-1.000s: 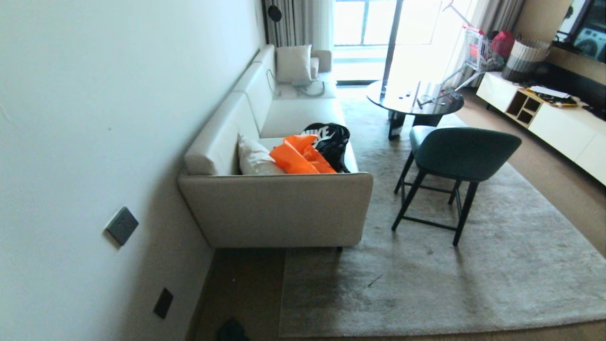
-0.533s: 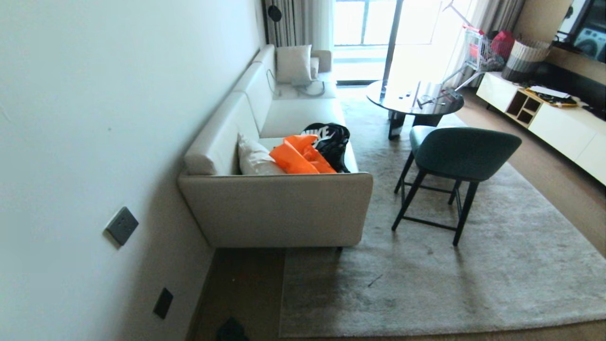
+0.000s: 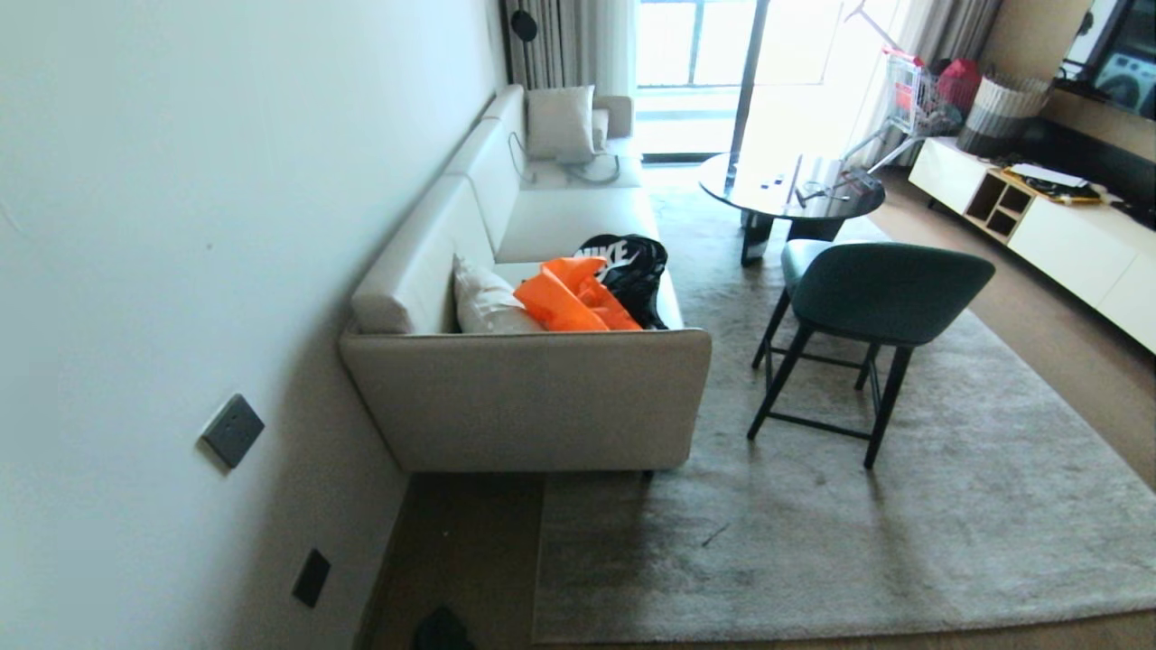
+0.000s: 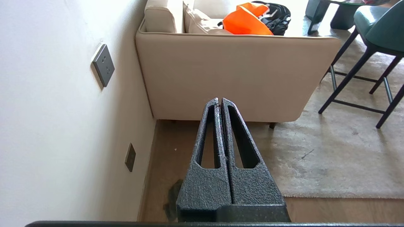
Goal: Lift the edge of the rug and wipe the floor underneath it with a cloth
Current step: Pick up the rag
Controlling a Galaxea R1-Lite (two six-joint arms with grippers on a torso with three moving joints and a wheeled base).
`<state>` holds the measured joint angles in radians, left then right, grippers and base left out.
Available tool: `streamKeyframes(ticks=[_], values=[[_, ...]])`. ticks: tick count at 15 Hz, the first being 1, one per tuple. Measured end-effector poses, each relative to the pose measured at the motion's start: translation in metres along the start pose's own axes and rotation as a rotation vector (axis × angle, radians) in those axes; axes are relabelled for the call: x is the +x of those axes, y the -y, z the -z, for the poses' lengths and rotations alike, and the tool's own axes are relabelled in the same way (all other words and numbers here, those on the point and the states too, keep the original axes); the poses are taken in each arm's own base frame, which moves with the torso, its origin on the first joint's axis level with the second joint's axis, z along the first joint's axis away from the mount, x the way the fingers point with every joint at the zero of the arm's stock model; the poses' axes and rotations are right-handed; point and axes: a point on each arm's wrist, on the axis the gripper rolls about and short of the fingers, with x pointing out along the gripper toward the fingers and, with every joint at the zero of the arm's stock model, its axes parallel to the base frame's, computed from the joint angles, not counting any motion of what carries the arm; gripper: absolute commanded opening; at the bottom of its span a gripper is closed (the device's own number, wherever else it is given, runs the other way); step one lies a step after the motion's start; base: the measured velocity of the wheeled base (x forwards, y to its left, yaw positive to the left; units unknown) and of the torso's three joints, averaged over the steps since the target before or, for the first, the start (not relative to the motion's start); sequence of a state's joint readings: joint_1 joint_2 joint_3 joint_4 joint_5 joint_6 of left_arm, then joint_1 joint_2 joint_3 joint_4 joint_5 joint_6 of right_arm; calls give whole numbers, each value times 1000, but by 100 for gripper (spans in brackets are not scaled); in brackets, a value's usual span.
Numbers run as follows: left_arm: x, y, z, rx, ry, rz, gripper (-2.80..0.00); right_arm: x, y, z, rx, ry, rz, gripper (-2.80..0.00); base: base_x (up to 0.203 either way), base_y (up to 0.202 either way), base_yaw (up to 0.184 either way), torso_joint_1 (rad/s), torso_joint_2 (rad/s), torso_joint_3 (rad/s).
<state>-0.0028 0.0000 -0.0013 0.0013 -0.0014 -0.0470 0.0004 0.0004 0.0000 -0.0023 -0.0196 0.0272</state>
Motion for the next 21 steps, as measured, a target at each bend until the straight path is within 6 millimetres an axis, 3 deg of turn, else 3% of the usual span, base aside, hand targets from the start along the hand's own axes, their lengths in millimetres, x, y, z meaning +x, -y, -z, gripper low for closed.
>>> streamKeyframes(ticks=[21], values=[[0, 0, 0, 0, -1, 0, -280, 0, 0, 0, 0, 0, 0, -280, 0, 0, 0, 0, 0, 0]])
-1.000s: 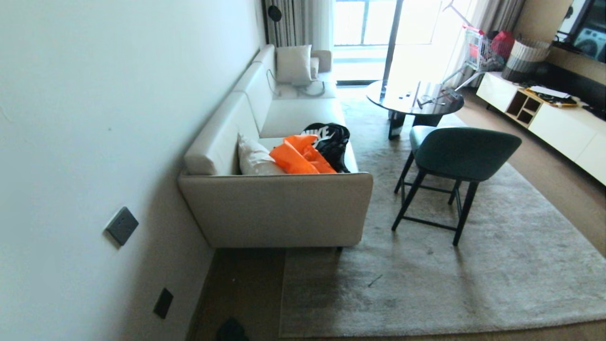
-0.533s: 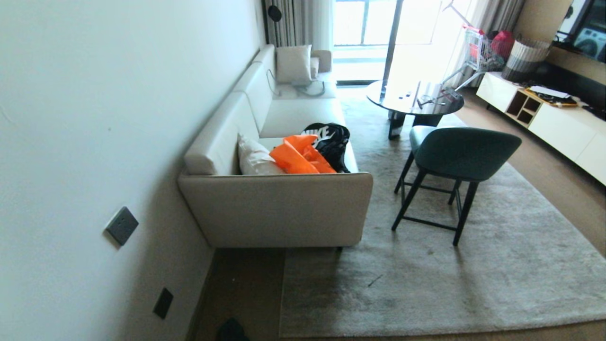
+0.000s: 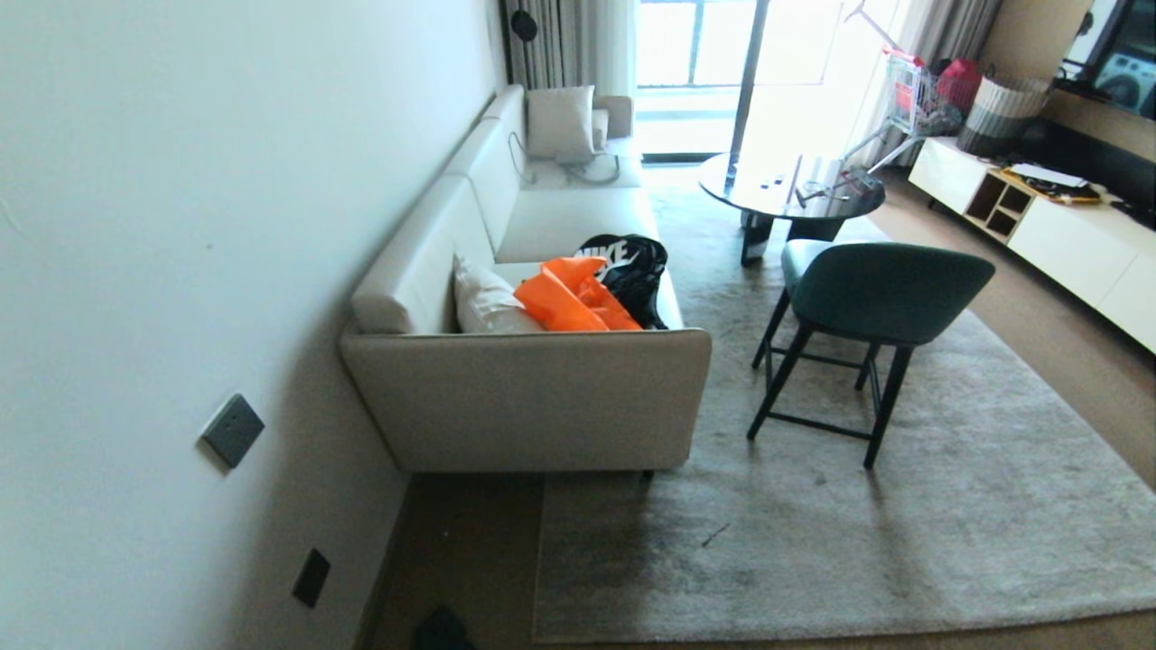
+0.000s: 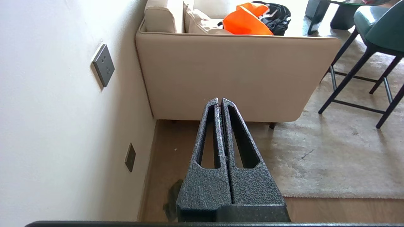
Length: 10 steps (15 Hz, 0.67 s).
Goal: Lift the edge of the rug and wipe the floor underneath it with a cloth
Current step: Pick up the rag
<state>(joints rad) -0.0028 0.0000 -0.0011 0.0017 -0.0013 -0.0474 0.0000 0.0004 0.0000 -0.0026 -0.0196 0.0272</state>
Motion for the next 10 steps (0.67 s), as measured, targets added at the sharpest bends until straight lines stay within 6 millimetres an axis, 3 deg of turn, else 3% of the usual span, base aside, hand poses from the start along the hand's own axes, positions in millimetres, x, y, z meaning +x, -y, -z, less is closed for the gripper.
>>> streamKeyframes(ticks=[6, 10], values=[[0, 0, 0, 0, 0, 1, -280, 0, 0, 0, 0, 0, 0, -280, 0, 0, 0, -10, 12, 13], [0, 0, 0, 0, 1, 1, -280, 0, 0, 0, 0, 0, 0, -280, 0, 0, 0, -127, 323, 185]])
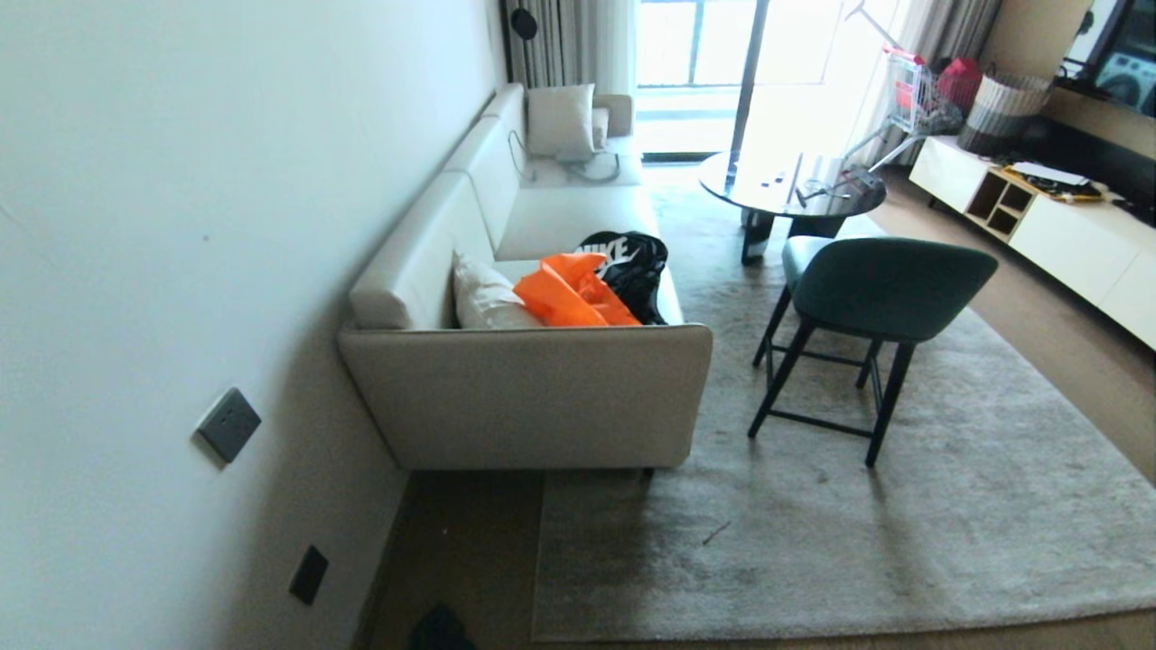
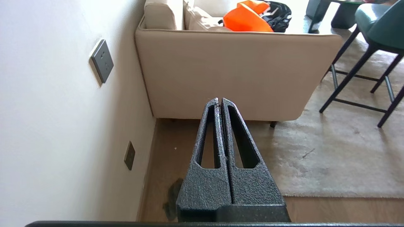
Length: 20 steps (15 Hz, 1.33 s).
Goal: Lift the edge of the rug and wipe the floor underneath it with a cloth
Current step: Pick up the rag
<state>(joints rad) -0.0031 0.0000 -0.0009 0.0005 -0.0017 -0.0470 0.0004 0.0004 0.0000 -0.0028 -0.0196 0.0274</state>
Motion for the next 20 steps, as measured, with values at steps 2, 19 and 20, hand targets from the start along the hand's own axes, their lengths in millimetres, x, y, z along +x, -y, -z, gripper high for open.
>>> streamKeyframes(ticks=[2, 19, 20], values=[[0, 0, 0, 0, -1, 0, -280, 0, 0, 0, 0, 0, -1, -280, 0, 0, 0, -131, 332, 200], [0, 0, 0, 0, -1, 0, -280, 0, 0, 0, 2, 0, 0, -280, 0, 0, 0, -161, 479, 317], [0, 0, 0, 0, -1, 0, -280, 0, 0, 0, 1, 0, 0, -280, 0, 0, 0, -112, 484, 369]])
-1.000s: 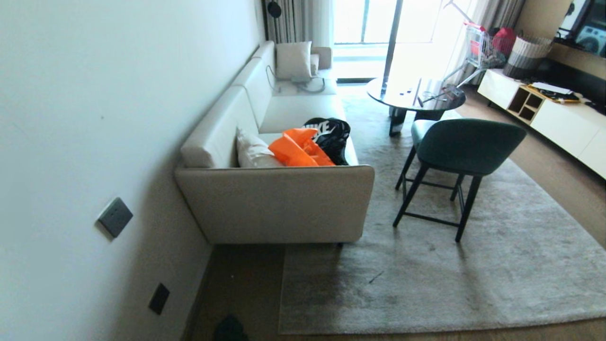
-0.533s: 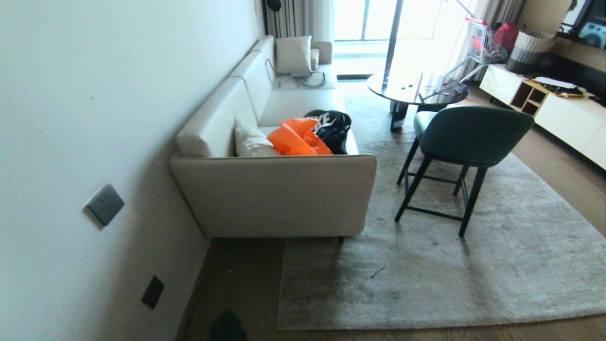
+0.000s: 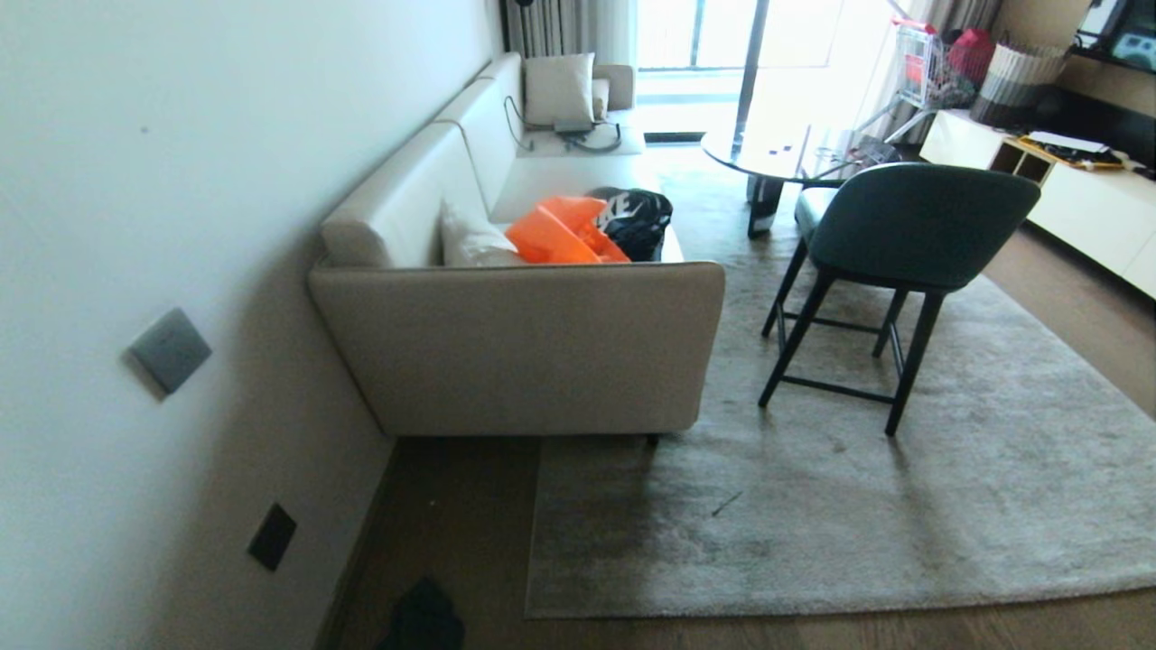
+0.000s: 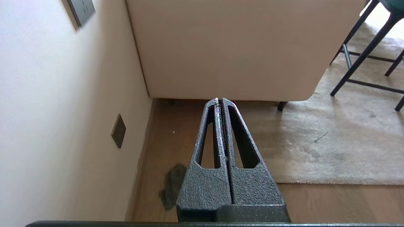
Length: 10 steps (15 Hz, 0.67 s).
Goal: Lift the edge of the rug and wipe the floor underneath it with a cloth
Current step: Pick up the rag
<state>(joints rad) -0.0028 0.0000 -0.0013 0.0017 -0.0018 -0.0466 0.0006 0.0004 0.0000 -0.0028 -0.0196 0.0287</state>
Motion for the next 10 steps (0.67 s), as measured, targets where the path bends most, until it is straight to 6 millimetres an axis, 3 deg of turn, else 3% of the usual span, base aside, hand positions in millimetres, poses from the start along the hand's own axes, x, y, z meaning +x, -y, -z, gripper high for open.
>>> streamKeyframes(ticks=[10], values=[[0, 0, 0, 0, 0, 0, -280, 0, 0, 0, 1, 0, 1, -280, 0, 0, 0, -57, 454, 397]])
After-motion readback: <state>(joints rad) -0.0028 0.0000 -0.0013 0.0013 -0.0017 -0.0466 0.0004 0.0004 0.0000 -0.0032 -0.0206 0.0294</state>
